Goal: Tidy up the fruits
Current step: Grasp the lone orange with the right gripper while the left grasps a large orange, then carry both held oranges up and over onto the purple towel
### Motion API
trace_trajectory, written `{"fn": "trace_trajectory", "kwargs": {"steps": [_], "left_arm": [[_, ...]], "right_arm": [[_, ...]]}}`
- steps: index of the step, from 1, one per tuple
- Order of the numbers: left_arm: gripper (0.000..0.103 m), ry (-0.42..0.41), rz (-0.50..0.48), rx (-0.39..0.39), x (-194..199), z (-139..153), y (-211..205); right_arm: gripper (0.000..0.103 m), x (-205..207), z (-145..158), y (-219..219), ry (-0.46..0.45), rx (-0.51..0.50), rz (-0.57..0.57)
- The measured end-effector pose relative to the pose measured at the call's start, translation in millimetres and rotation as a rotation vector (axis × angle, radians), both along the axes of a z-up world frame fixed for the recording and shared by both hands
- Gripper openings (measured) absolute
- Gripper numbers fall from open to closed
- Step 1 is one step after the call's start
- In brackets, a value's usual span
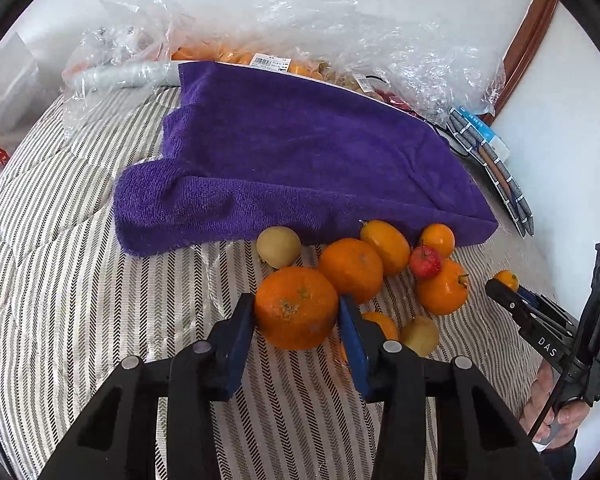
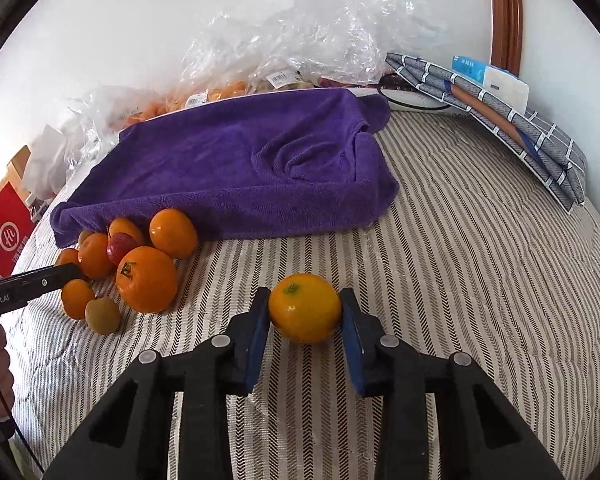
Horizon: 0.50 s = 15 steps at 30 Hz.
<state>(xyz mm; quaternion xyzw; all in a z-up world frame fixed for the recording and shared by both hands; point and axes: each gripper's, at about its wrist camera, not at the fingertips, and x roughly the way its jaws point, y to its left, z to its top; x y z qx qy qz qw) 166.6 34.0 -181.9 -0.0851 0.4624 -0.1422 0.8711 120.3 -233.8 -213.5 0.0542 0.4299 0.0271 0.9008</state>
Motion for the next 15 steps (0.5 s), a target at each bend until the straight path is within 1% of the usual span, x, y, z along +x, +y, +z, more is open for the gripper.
{"fn": "trace_trajectory", "kwargs": {"steps": [6,9,15], "left_arm": [[0.04,-0.028,0.033,0.013,-11,18,11],[0.04,-0.054,0.047,0.011,-12,32,16],[0.04,-0.105,0.069,0.04,-1,62,22]], "right_arm": [[0.034,-9,19,-1,-0.027,0.025,-0.016],[0.034,-9,35,-2,-0.051,0.008,-0.027],[0.034,0,66,-6,-0.095,-0.022,-0.042]]}}
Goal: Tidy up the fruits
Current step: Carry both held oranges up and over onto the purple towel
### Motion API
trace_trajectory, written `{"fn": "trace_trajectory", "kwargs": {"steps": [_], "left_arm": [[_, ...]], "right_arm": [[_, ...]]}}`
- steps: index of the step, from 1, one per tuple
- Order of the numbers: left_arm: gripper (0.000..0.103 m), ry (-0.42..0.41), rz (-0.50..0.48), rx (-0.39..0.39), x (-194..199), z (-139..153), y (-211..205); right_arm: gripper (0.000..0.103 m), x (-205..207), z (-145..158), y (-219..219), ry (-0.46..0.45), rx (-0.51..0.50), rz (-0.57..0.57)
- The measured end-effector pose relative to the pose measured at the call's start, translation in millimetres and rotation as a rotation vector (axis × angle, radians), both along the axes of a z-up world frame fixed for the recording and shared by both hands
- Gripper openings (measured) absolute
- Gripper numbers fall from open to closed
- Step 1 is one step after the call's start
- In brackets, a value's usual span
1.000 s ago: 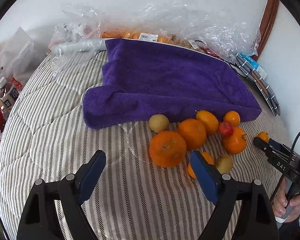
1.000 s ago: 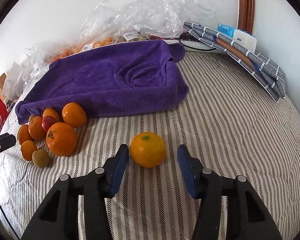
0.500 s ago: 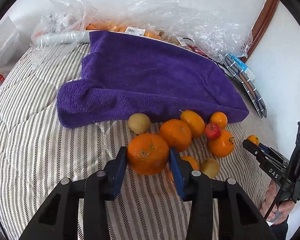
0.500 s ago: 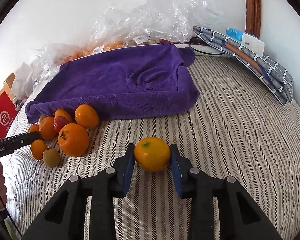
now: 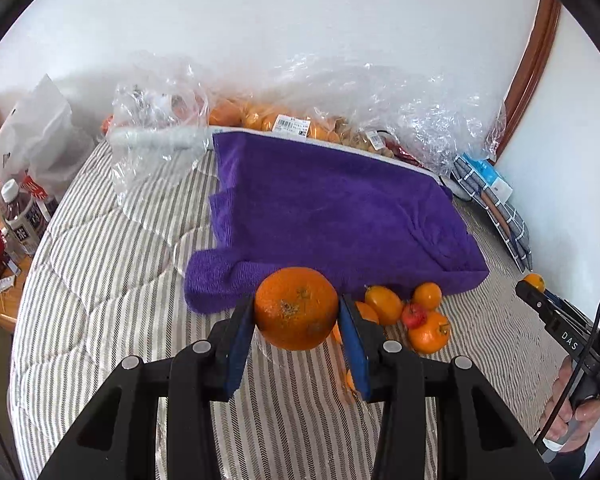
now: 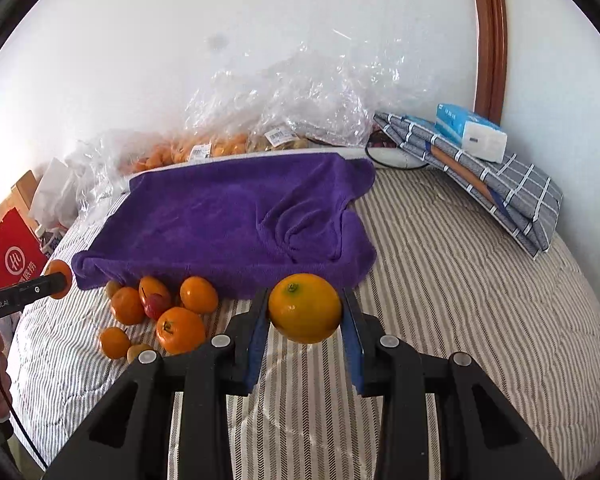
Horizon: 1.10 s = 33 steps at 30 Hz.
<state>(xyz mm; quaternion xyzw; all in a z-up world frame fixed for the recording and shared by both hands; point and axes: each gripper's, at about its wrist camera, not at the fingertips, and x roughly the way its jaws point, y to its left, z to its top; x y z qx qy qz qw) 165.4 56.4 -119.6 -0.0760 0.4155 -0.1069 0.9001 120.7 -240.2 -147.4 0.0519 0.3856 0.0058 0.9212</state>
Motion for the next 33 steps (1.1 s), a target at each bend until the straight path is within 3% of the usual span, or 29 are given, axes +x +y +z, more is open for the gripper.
{"fn": "trace_trajectory", "kwargs": {"steps": [7,13,23,33], "left_arm": [[0.04,-0.071,0.008,0.044,26,34,-5],[0.04,-0.091,0.008,0.048,59,39,-14],[0.04,-0.045,0.026,0.048,116,1,-18],[0.04,0.027,0.018,0.062,142,-43,-27]], "right_arm": [[0.034,30,25,-7,-0.03,0.025,-0.024],[0.034,64,34,-3,-0.056,0.045,-0.027],[0.034,127,14,6,-0.047,0.049,-0.001],[0.034,160,-29,13,0.008,0.011,0.027]]}}
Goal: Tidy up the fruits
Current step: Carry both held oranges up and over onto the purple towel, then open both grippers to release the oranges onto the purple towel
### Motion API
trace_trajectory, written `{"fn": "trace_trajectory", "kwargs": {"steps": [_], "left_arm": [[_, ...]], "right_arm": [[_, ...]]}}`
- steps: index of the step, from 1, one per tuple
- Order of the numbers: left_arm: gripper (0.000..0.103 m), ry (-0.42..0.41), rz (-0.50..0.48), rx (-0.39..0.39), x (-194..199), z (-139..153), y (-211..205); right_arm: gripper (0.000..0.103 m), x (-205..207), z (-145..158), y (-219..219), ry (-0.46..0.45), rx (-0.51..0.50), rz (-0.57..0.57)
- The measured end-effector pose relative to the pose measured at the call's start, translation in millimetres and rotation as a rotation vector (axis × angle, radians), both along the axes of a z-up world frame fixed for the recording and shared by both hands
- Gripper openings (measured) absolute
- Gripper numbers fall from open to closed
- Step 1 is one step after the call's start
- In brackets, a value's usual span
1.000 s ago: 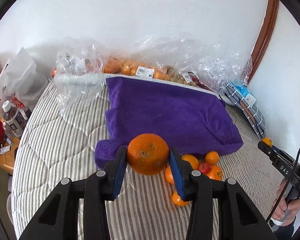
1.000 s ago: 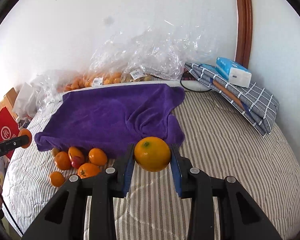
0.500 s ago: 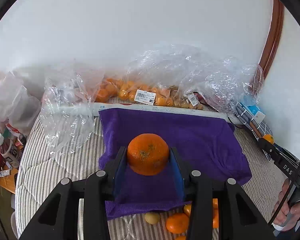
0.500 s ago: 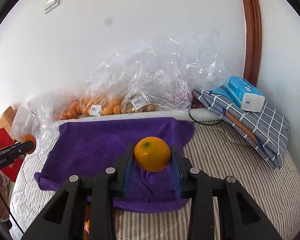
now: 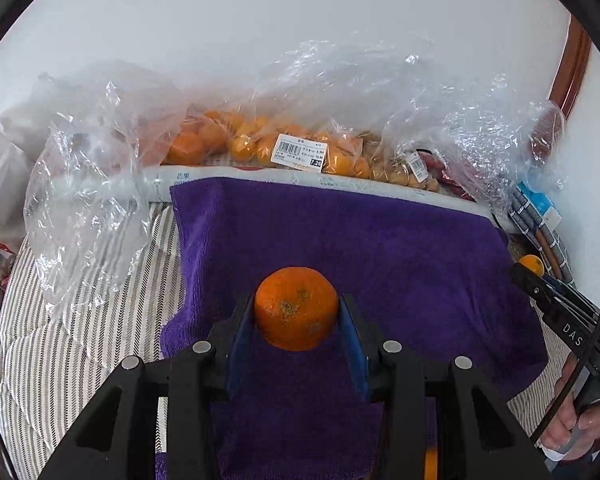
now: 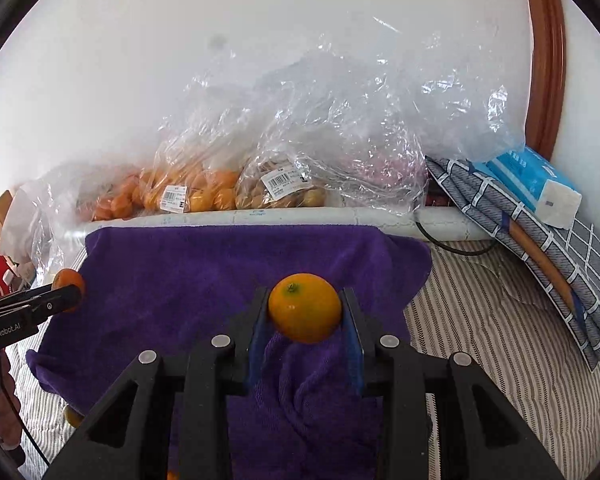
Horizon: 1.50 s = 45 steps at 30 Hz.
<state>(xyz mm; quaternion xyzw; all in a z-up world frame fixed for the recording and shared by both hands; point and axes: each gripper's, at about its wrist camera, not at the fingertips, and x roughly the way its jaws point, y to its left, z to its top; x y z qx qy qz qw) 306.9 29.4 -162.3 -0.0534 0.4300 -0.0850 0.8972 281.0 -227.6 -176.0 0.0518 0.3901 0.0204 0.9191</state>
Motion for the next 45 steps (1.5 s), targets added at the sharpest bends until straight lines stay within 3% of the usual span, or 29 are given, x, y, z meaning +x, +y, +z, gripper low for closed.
{"fn": "trace_trajectory", "kwargs": {"steps": [9,16,22,25,36,39,45], "left_arm": [[0.04,0.044,-0.017,0.005,3,-14,-6],[0.04,0.057,-0.023,0.037,3,-21,-13],[0.041,0.049,-0.022,0.047,3,-19,-13],[0.049,0.039,-0.018,0.047,1,-14,-13],[0.052,-0.042,-0.01,0.015,-25,25,-14],[0.052,-0.048,-0.02,0.006,-42,34,-13],[0.052,-0.049,-0.035,0.015,-84,39,-6]], "right_arm": [[0.034,4,-24,0,0.046,0.008,0.018],[0.035,-1,-25,1,0.031,0.004,0.016],[0.057,-5,-23,2,0.029,0.017,0.016],[0.065,-10,-19,7,0.008,-0.01,0.003],[0.065,-55,20,6,-0.054,-0.004,-0.066],[0.065,-71,27,-1,-0.027,-0.016,-0.115],[0.065,-105,21,-5,0.07,0.0,-0.094]]}}
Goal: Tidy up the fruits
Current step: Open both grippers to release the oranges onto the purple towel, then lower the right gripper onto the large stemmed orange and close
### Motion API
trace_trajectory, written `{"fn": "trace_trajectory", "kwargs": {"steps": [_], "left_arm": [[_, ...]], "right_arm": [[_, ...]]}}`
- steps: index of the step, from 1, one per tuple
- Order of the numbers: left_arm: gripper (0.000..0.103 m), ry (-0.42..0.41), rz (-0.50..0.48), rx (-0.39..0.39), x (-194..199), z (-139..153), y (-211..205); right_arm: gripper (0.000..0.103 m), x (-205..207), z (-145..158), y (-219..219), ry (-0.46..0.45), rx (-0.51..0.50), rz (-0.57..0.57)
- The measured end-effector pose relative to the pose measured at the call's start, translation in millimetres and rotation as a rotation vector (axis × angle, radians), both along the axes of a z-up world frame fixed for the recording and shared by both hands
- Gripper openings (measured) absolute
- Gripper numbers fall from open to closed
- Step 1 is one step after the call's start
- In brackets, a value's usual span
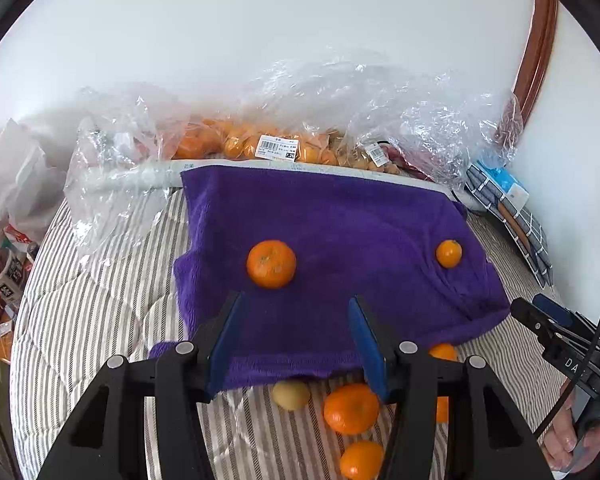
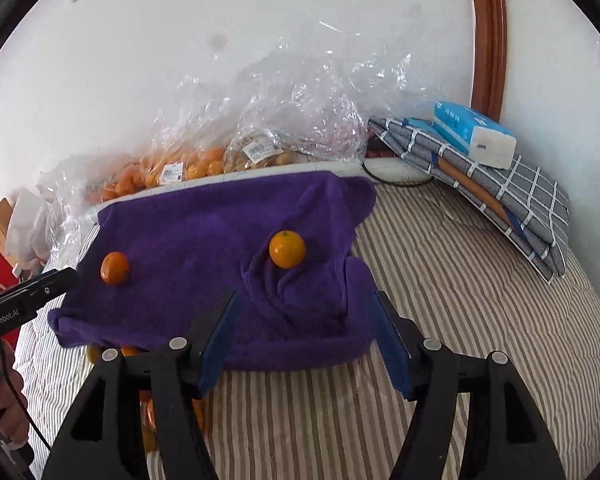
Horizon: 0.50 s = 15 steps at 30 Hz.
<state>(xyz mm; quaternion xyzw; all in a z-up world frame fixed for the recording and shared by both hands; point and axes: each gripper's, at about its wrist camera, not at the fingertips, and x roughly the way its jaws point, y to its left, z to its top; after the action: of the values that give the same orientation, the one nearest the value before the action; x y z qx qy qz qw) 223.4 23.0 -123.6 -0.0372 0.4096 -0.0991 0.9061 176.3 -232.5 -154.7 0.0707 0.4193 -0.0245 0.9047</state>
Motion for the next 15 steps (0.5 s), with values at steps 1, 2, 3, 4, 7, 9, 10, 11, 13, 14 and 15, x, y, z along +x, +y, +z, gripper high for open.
{"fn": "trace_trajectory", "kwargs": {"steps": [1,2,3,4,7,9,10,11,13,14,15], "left_arm": [[0.052,-0.001,0.0,0.004,-7,0,1],[0.052,0.003,-0.003,0.01,-13,-1,2],[0.052,0.009,-0.007,0.021,-18,-1,3],[0.052,0.01,-0.008,0.031,-24,-2,5],[0.052,0.013,0.005,0.054,-41,-3,12],[0.052,0.016,0.01,0.059,-49,-5,17],[0.052,0.017,0.011,0.066,-53,-5,20],[0.052,0.016,0.014,0.071,-55,-6,23],[0.052,0.024,0.023,0.072,-59,-9,30],[0.052,0.029,0.022,0.069,-60,-11,33],[0.052,0.032,0.018,0.069,-61,-13,35]], "right_arm": [[0.065,-6,-2,2,0.01,0.002,0.006],[0.065,-12,-5,4,0.017,0.004,0.007],[0.065,-18,-7,6,0.022,0.01,0.009],[0.065,-24,-8,9,0.028,0.015,0.017],[0.065,-38,-12,19,0.042,0.015,0.041],[0.065,-46,-13,27,0.04,0.004,0.053],[0.065,-49,-14,31,0.037,0.004,0.064],[0.065,-51,-15,35,0.035,0.004,0.075],[0.065,-54,-17,41,0.03,0.006,0.082],[0.065,-54,-18,44,0.031,0.01,0.086],[0.065,-54,-18,47,0.03,0.017,0.091]]}}
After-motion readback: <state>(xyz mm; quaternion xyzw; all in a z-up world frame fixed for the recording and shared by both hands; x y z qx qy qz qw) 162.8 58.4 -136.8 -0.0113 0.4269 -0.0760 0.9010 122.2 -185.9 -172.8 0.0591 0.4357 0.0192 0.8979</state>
